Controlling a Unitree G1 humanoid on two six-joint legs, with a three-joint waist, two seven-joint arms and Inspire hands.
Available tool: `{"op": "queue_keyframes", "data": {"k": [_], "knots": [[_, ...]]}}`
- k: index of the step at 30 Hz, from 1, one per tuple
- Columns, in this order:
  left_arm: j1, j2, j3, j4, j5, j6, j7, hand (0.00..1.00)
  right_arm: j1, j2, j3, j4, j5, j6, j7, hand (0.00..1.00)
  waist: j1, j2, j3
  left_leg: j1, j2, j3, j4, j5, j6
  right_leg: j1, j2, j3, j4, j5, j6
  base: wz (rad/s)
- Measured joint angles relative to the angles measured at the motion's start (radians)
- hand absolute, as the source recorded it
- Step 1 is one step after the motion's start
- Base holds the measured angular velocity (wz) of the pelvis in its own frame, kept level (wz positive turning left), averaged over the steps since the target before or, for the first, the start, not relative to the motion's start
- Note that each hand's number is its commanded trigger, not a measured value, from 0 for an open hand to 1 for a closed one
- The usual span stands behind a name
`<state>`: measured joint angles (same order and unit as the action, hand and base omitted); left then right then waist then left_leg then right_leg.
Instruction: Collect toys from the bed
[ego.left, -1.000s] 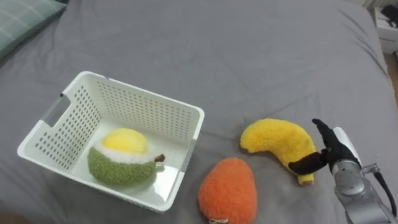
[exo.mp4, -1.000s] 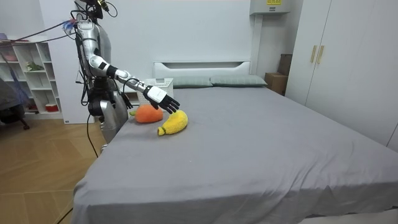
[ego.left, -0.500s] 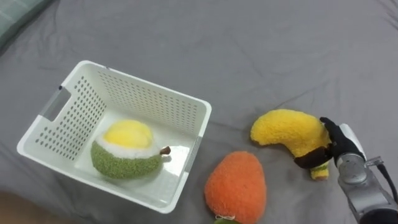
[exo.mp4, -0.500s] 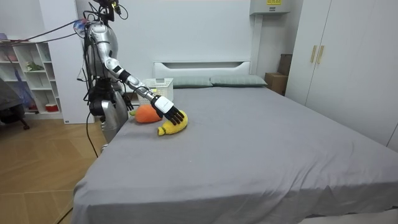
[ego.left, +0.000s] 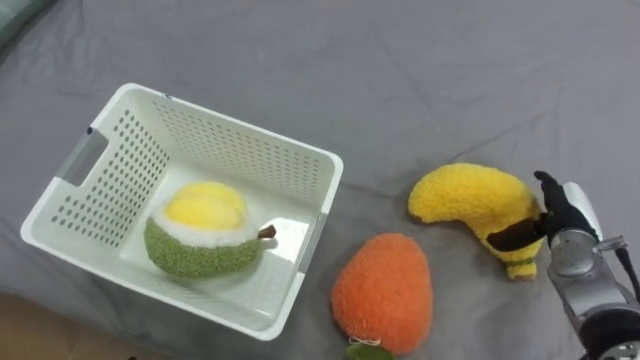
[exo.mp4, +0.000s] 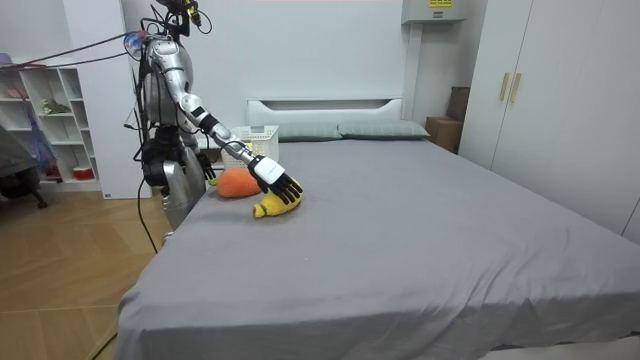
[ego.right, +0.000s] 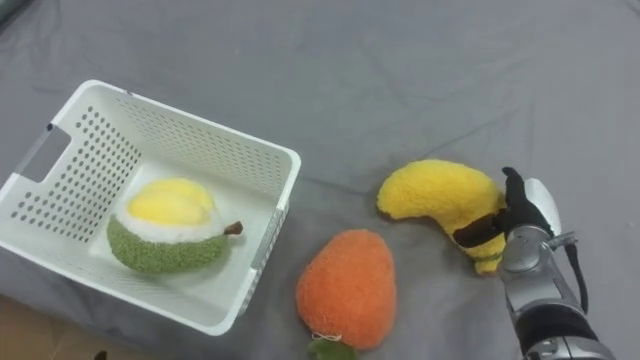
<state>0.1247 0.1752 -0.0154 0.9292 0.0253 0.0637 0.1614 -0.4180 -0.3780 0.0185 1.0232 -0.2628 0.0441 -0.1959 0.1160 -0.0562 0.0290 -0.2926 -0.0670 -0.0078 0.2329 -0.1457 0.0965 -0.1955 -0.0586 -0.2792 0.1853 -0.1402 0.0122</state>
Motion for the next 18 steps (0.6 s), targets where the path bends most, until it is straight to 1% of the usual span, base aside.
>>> {"op": "queue_keyframes", "data": {"k": [6, 10, 11, 12, 13, 14, 15, 18], "knots": [[-0.001, 0.000, -0.011, 0.000, 0.000, -0.002, -0.003, 0.00, -0.004, -0.003, 0.002, 0.007, 0.000, -0.001, -0.024, 0.00, 0.002, 0.001, -0.0004, -0.008, 0.000, -0.007, 0.000, 0.000, 0.000, -0.004, -0.001, -0.023, 0.000, 0.000, 0.000, 0.04], [-0.001, 0.001, -0.011, 0.002, -0.021, -0.002, -0.003, 0.00, -0.011, -0.007, 0.015, 0.037, 0.029, -0.011, -0.034, 0.00, 0.006, 0.001, -0.0006, -0.010, -0.001, -0.011, 0.001, 0.001, 0.000, -0.005, -0.002, -0.025, -0.001, 0.000, 0.000, 0.03], [-0.001, 0.001, -0.010, 0.007, -0.036, -0.002, -0.003, 0.00, -0.013, -0.009, 0.031, 0.052, 0.043, -0.012, -0.035, 0.20, 0.007, 0.001, -0.0008, -0.010, -0.001, -0.011, 0.002, 0.001, -0.001, -0.004, -0.004, -0.025, 0.000, 0.000, 0.000, 0.00], [-0.001, 0.002, -0.011, 0.011, -0.037, -0.002, -0.003, 0.00, -0.013, -0.009, 0.039, 0.068, 0.053, -0.012, -0.034, 0.56, 0.008, 0.000, -0.0008, -0.011, -0.001, -0.012, 0.002, 0.001, -0.001, -0.004, -0.007, -0.026, 0.000, 0.000, 0.000, 0.00], [-0.001, 0.002, -0.011, 0.014, -0.037, -0.002, -0.003, 0.00, -0.013, -0.009, 0.040, 0.074, 0.058, -0.011, -0.033, 0.67, 0.009, 0.000, -0.0008, -0.011, -0.001, -0.013, 0.002, 0.001, -0.002, -0.004, -0.007, -0.026, 0.000, 0.000, 0.000, 0.00], [-0.001, 0.002, -0.010, 0.018, -0.036, -0.001, -0.003, 0.00, -0.013, -0.009, 0.040, 0.087, 0.065, -0.011, -0.032, 0.89, 0.016, 0.001, -0.0008, -0.012, -0.001, -0.013, 0.003, 0.002, -0.002, -0.005, -0.007, -0.027, 0.000, 0.000, 0.000, 0.00], [-0.001, 0.002, -0.010, 0.020, -0.036, -0.001, -0.003, 0.00, -0.013, -0.011, 0.040, 0.100, 0.067, -0.009, -0.030, 1.00, 0.021, 0.000, -0.0011, -0.011, -0.001, -0.014, 0.003, 0.003, -0.002, -0.004, -0.007, -0.026, 0.001, 0.000, 0.000, 0.00], [-0.001, 0.002, -0.015, 0.031, -0.036, -0.001, -0.008, 0.00, -0.015, -0.011, 0.042, 0.114, 0.096, -0.006, -0.014, 1.00, 0.024, 0.000, -0.0012, -0.008, -0.002, -0.015, 0.004, 0.007, -0.003, -0.001, -0.008, -0.026, 0.002, 0.000, 0.000, 0.02]]}}
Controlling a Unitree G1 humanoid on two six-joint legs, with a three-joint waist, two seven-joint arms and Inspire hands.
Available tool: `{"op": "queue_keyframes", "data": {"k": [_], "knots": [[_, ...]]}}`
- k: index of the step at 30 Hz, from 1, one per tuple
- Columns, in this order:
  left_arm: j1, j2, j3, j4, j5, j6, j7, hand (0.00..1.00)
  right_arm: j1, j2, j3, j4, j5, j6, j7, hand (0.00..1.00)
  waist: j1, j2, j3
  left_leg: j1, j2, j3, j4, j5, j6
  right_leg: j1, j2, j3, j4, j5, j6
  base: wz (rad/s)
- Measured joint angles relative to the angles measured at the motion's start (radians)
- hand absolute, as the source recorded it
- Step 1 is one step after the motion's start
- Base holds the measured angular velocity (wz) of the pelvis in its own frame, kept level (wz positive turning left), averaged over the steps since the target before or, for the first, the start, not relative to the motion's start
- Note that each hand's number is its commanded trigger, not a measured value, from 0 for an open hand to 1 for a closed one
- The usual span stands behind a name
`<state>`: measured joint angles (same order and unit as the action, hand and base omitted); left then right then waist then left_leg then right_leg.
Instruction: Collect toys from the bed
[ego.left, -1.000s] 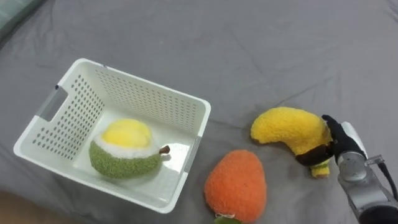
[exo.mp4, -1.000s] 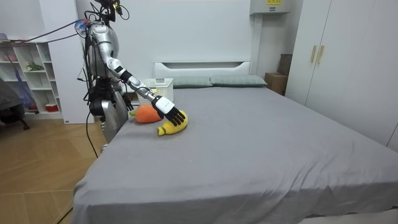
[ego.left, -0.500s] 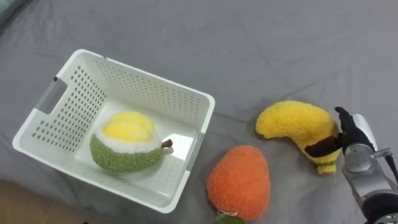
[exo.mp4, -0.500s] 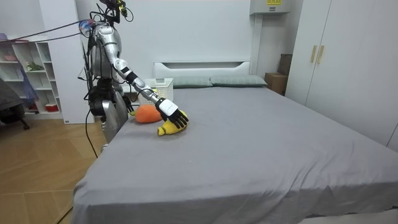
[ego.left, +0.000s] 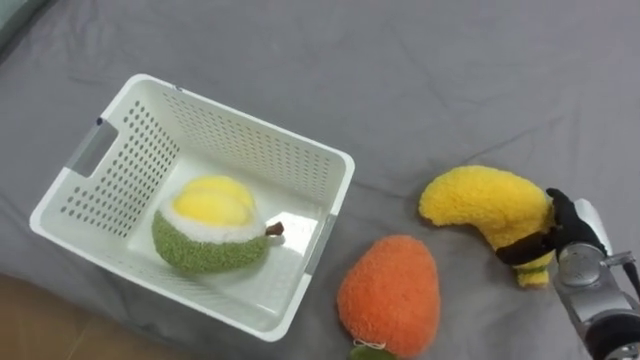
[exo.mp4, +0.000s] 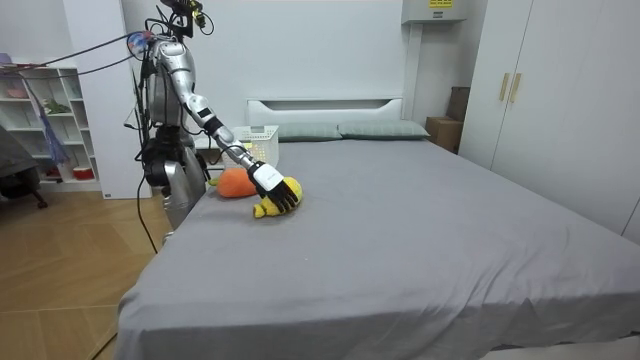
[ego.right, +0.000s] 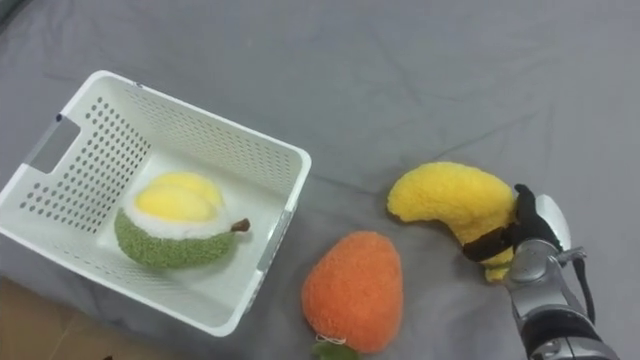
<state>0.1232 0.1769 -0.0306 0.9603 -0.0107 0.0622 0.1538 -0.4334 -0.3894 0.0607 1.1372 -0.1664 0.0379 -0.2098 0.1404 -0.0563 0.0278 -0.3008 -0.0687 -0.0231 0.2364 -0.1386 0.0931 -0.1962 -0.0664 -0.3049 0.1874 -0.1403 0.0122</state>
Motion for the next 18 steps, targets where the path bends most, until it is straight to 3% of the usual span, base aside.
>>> {"op": "queue_keyframes", "data": {"k": [18], "knots": [[-0.001, 0.012, -0.052, 0.035, 0.001, -0.027, -0.012, 0.00, -0.018, -0.001, 0.057, 0.069, 0.009, -0.003, 0.021, 1.00, 0.003, 0.000, 0.0003, 0.003, -0.007, -0.037, -0.008, 0.023, -0.007, 0.013, 0.005, -0.030, -0.002, 0.004, -0.007, 0.06]]}}
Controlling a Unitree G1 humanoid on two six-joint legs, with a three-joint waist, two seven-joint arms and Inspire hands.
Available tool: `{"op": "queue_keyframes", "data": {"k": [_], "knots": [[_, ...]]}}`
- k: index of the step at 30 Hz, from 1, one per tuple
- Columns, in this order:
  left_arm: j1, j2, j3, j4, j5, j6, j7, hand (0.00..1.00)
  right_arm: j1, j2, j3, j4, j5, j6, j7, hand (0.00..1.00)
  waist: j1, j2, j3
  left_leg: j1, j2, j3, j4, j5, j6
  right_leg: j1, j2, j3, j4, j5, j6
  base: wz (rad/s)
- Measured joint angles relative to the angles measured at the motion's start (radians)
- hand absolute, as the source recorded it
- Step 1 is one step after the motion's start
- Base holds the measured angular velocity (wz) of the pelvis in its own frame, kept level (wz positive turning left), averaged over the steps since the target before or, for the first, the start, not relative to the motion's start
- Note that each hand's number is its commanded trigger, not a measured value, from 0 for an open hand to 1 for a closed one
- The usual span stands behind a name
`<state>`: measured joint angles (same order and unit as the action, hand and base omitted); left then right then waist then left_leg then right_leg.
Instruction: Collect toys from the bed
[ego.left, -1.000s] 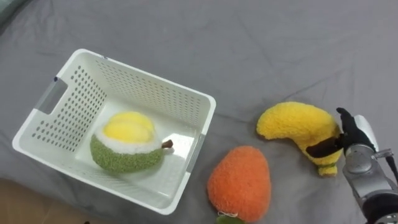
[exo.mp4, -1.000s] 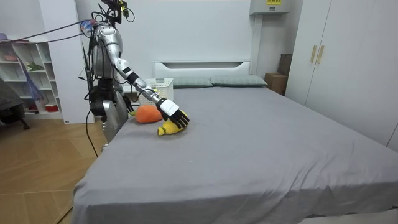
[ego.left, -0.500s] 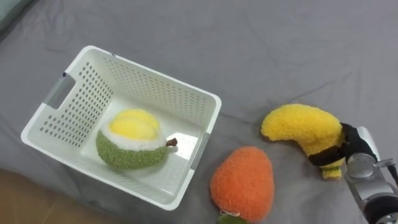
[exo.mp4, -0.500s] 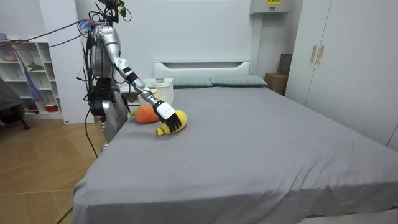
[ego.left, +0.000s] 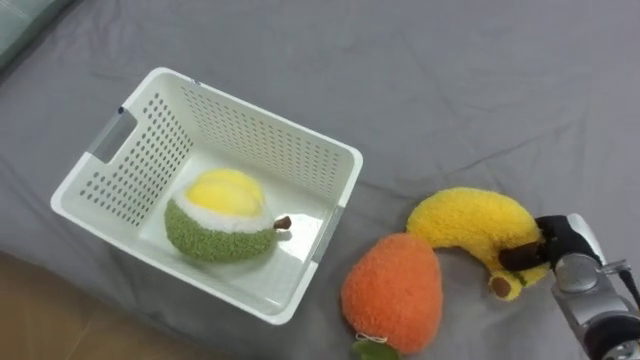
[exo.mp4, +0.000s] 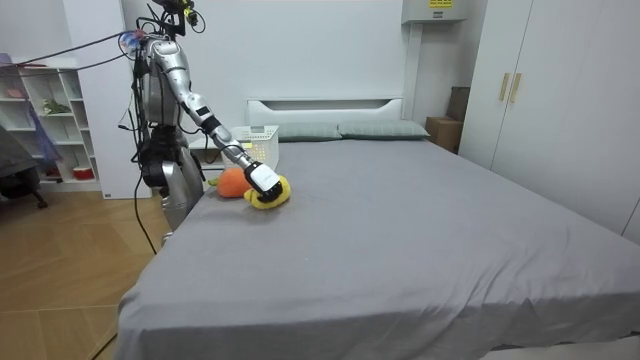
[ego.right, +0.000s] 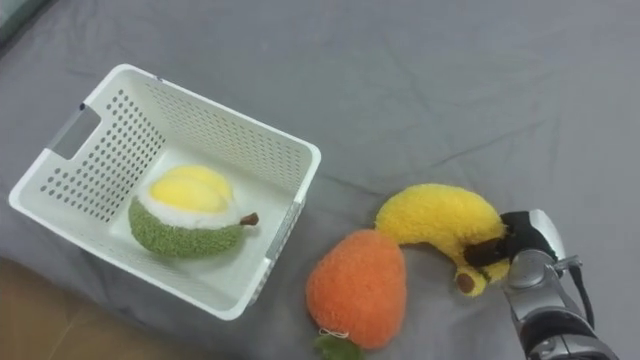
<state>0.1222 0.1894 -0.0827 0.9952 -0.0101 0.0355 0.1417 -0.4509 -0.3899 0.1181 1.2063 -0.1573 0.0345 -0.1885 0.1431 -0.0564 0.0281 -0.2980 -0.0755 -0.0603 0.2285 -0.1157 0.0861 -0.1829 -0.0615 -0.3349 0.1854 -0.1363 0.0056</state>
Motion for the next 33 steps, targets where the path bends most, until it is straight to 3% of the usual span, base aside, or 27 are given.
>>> {"op": "queue_keyframes", "data": {"k": [7, 16, 28, 33], "knots": [[0.000, 0.005, 0.000, 0.007, 0.000, -0.014, 0.000, 0.00, 0.016, -0.001, -0.001, 0.000, 0.016, -0.001, -0.003, 1.00, -0.007, 0.000, 0.0000, 0.009, -0.007, -0.018, 0.000, 0.003, 0.003, 0.017, -0.005, -0.017, 0.000, 0.000, 0.000, 0.09], [-0.005, 0.008, 0.003, 0.002, 0.002, -0.037, 0.003, 0.00, 0.040, -0.001, -0.005, -0.022, 0.025, -0.020, -0.003, 1.00, -0.011, -0.004, -0.0015, 0.018, -0.008, -0.017, -0.007, 0.005, 0.003, 0.023, -0.004, 0.002, -0.002, 0.000, 0.000, 0.01], [0.008, 0.021, 0.011, -0.002, 0.000, -0.041, 0.030, 0.00, 0.144, 0.001, -0.005, -0.403, 0.034, -0.026, 0.010, 1.00, -0.030, -0.030, -0.0220, 0.149, -0.007, 0.010, -0.051, 0.006, 0.006, 0.130, -0.005, 0.030, -0.018, -0.001, 0.002, -0.07], [0.040, 0.018, 0.055, -0.020, 0.001, -0.041, 0.042, 0.00, 0.207, 0.001, -0.024, -0.577, 0.026, -0.023, 0.032, 1.00, -0.034, -0.031, -0.0239, 0.182, -0.007, 0.014, -0.053, 0.006, 0.006, 0.161, -0.004, 0.037, -0.018, -0.004, 0.006, -0.03]]}}
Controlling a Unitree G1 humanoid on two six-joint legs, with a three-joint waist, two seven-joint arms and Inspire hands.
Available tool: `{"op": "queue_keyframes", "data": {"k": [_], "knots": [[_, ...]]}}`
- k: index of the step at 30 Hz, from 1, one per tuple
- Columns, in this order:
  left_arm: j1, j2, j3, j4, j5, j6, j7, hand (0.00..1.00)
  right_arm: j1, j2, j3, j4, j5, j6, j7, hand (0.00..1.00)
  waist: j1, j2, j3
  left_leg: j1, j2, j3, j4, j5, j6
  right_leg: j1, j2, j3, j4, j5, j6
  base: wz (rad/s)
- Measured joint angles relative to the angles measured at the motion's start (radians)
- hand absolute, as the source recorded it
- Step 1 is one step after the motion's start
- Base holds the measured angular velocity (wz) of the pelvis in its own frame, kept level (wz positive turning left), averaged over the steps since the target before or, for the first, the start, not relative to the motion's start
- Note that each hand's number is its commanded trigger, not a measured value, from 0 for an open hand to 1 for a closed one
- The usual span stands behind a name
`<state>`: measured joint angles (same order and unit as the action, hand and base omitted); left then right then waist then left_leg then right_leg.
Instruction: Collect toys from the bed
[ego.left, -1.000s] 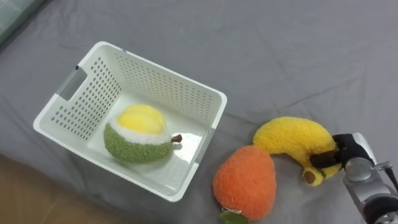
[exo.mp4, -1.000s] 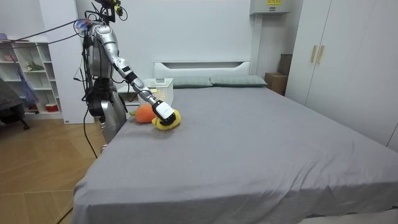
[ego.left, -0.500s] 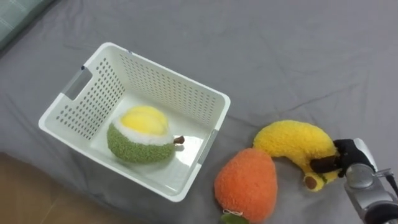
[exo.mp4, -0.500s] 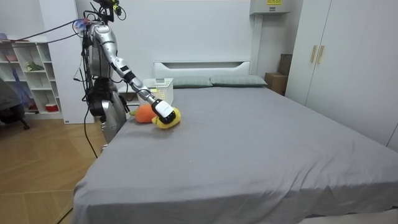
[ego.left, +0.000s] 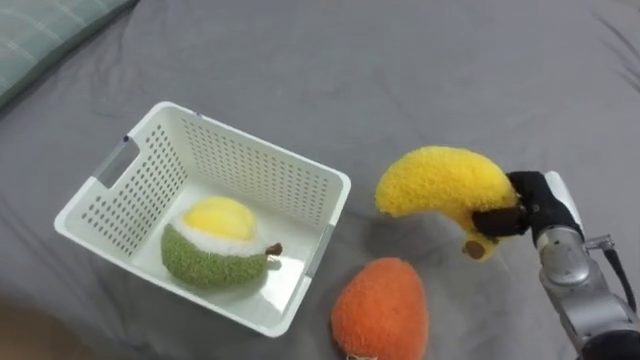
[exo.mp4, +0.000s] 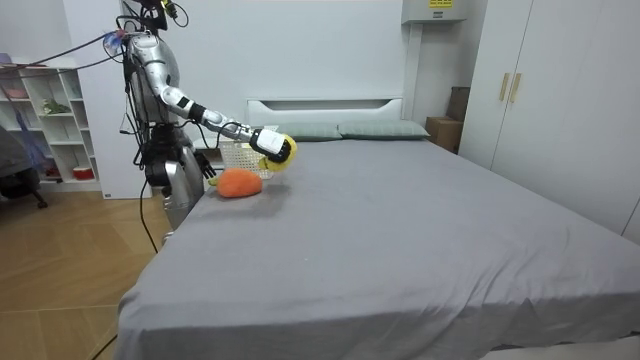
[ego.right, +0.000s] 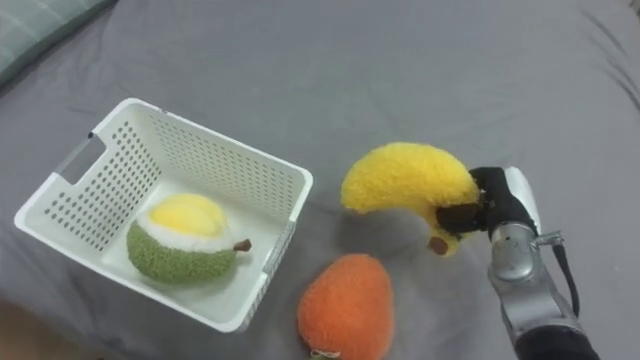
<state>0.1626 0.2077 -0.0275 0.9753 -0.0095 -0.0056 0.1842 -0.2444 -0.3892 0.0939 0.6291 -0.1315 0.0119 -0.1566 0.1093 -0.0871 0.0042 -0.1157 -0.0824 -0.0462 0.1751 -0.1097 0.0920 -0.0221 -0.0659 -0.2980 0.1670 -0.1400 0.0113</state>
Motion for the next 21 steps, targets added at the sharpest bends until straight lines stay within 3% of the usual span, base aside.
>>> {"op": "queue_keyframes", "data": {"k": [5, 6, 11, 15, 16, 17, 21], "knots": [[0.049, -0.003, 0.035, -0.031, 0.001, 0.015, 0.010, 0.00, 0.108, 0.001, -0.004, -0.218, -0.001, 0.012, 0.022, 1.00, -0.007, 0.004, -0.0040, 0.038, -0.001, 0.000, -0.007, -0.001, 0.000, 0.039, 0.000, -0.003, -0.004, -0.002, 0.002, 0.02], [0.050, -0.006, 0.045, -0.033, 0.002, 0.024, 0.010, 0.00, 0.125, 0.002, -0.004, -0.243, -0.009, 0.015, 0.033, 1.00, -0.006, 0.004, -0.0106, 0.043, -0.002, 0.002, -0.008, -0.001, 0.000, 0.045, -0.001, -0.003, -0.008, -0.002, 0.002, -0.06], [0.058, -0.018, 0.067, -0.031, 0.005, 0.041, 0.012, 0.00, 0.128, 0.003, -0.008, -0.314, -0.051, 0.035, 0.060, 1.00, -0.007, 0.002, -0.0113, 0.049, -0.002, 0.004, -0.009, -0.001, 0.001, 0.054, -0.002, -0.003, -0.009, -0.002, 0.002, -0.01], [0.061, -0.034, 0.070, -0.029, 0.004, 0.044, 0.028, 0.00, 0.128, 0.004, -0.009, -0.387, -0.071, 0.044, 0.066, 1.00, -0.013, 0.003, -0.0054, 0.066, -0.002, 0.004, -0.009, -0.003, 0.001, 0.078, -0.001, -0.003, -0.014, -0.002, 0.002, 0.00], [0.061, -0.035, 0.070, -0.029, 0.004, 0.043, 0.029, 0.00, 0.128, 0.004, -0.008, -0.401, -0.071, 0.044, 0.066, 1.00, -0.012, 0.004, -0.0020, 0.068, -0.002, 0.003, -0.009, -0.003, 0.001, 0.080, 0.000, -0.002, -0.014, -0.002, 0.002, 0.00], [0.060, -0.035, 0.070, -0.022, 0.003, 0.043, 0.031, 0.00, 0.127, 0.004, -0.009, -0.426, -0.071, 0.044, 0.066, 1.00, -0.011, 0.004, 0.0076, 0.075, -0.002, 0.002, -0.009, -0.004, 0.000, 0.087, 0.000, -0.002, -0.014, -0.002, 0.002, 0.00], [0.053, -0.036, 0.071, -0.014, 0.005, 0.049, 0.048, 0.00, 0.128, 0.005, -0.008, -0.485, -0.072, 0.044, 0.065, 1.00, 0.002, 0.001, 0.0089, 0.075, -0.001, 0.005, -0.007, -0.011, -0.004, 0.082, 0.005, 0.027, -0.016, -0.002, 0.003, -0.09]]}}
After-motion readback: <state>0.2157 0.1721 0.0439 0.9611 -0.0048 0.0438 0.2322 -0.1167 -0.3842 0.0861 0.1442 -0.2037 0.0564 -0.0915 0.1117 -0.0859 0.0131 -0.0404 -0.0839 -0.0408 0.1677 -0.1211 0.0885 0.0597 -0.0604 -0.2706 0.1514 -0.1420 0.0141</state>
